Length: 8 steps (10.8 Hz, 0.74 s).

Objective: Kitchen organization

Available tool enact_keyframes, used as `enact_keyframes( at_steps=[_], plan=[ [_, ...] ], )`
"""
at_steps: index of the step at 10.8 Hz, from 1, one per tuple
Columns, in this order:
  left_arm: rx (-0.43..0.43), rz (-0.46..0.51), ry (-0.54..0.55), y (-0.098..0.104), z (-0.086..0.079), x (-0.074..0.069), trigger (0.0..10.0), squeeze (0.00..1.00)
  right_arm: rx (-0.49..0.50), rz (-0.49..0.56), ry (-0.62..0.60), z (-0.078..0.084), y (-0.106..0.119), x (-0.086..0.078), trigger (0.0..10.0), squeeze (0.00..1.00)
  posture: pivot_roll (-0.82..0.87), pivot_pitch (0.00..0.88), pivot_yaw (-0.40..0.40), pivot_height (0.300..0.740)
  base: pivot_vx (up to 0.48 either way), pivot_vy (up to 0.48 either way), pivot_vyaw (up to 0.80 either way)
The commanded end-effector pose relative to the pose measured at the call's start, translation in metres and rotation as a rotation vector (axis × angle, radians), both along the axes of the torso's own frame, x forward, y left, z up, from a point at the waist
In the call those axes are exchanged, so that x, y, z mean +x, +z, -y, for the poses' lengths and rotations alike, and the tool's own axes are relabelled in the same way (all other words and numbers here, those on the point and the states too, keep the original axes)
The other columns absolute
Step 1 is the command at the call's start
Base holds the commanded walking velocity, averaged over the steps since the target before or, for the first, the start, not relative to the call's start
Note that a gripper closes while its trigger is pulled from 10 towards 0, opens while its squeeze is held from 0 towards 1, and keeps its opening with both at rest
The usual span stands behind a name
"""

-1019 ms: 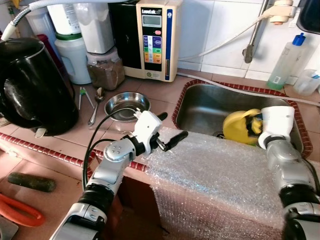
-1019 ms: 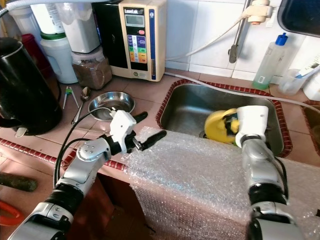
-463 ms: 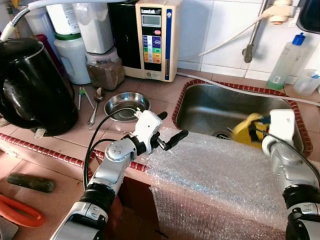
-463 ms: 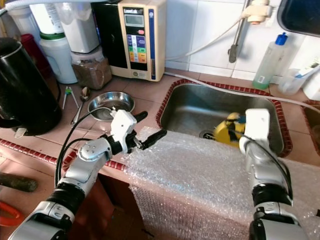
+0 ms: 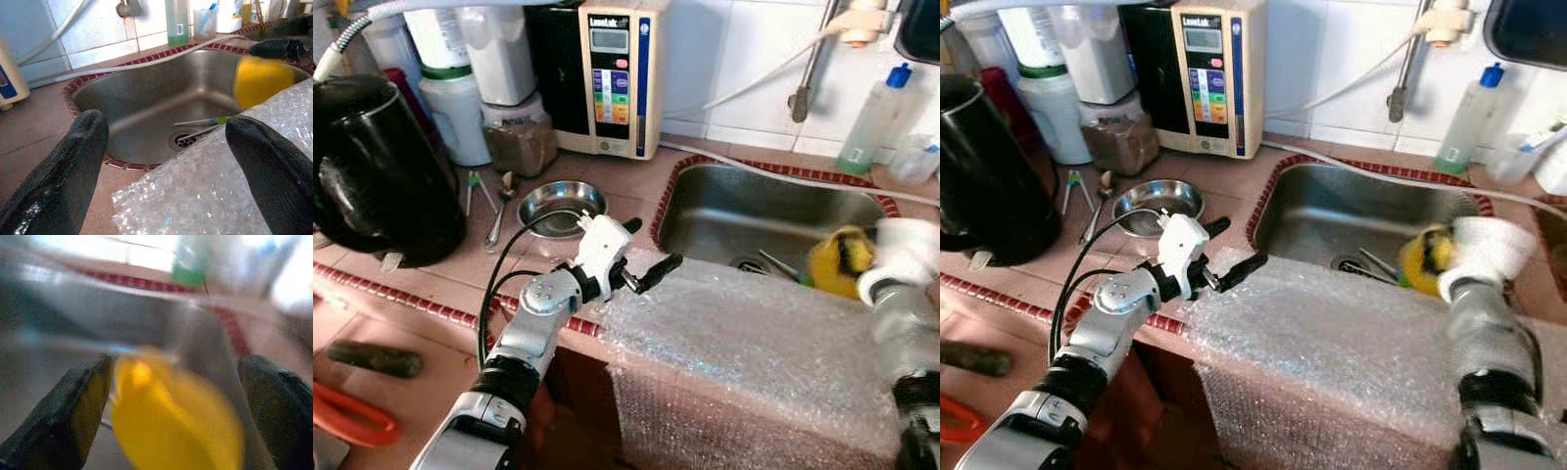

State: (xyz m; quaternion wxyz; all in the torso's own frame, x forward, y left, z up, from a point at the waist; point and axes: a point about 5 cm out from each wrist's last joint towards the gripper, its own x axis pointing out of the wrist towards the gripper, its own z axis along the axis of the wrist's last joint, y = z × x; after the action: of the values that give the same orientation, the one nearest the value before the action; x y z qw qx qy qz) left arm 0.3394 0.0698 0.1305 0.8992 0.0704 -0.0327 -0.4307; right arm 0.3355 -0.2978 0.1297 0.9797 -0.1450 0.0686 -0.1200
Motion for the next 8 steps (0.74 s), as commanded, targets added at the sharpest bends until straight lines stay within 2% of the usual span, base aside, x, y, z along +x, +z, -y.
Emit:
enact_keyframes(
  at_steps=[1,2,3,4,5,6,8],
  plan=[
    [0.016,0.024,-0.003,0.005,0.001,0.003,10.0,1.0,-0.059,0.001,0.031,-0.007,-0.001,0.001,10.0,0.48,-0.01,0.0,0.059,0.74,0.0,0.0,0.0],
    [0.017,0.027,-0.002,0.006,0.001,0.004,10.0,1.0,0.049,0.005,0.026,-0.013,-0.005,0.002,10.0,0.0,-0.01,0.0,0.06,0.74,0.0,0.0,0.0],
    [0.015,0.025,-0.001,0.006,0.002,0.004,10.0,1.0,0.106,0.037,0.046,-0.014,-0.003,0.001,10.0,0.0,-0.01,0.0,0.059,0.74,0.0,0.0,0.0],
    [0.012,0.023,0.001,0.006,0.002,0.004,10.0,1.0,0.109,0.041,0.048,-0.015,-0.004,0.001,10.0,0.0,-0.01,0.0,0.059,0.74,0.0,0.0,0.0],
    [0.001,0.038,0.029,0.008,0.0,0.006,10.0,1.0,0.176,0.079,0.068,-0.021,-0.001,0.002,10.0,0.0,-0.01,0.0,0.057,0.74,0.0,0.0,0.0],
    [-0.024,0.065,0.107,0.014,-0.006,0.013,10.0,1.0,0.203,0.143,0.139,-0.033,0.008,0.001,10.0,0.0,-0.01,0.0,0.055,0.74,0.0,0.0,0.0],
    [-0.094,0.105,0.284,0.029,-0.026,0.027,10.0,1.0,0.135,0.242,0.27,-0.069,0.02,-0.01,10.0,0.0,-0.02,0.0,0.052,0.74,0.0,0.0,0.0]
  ],
)
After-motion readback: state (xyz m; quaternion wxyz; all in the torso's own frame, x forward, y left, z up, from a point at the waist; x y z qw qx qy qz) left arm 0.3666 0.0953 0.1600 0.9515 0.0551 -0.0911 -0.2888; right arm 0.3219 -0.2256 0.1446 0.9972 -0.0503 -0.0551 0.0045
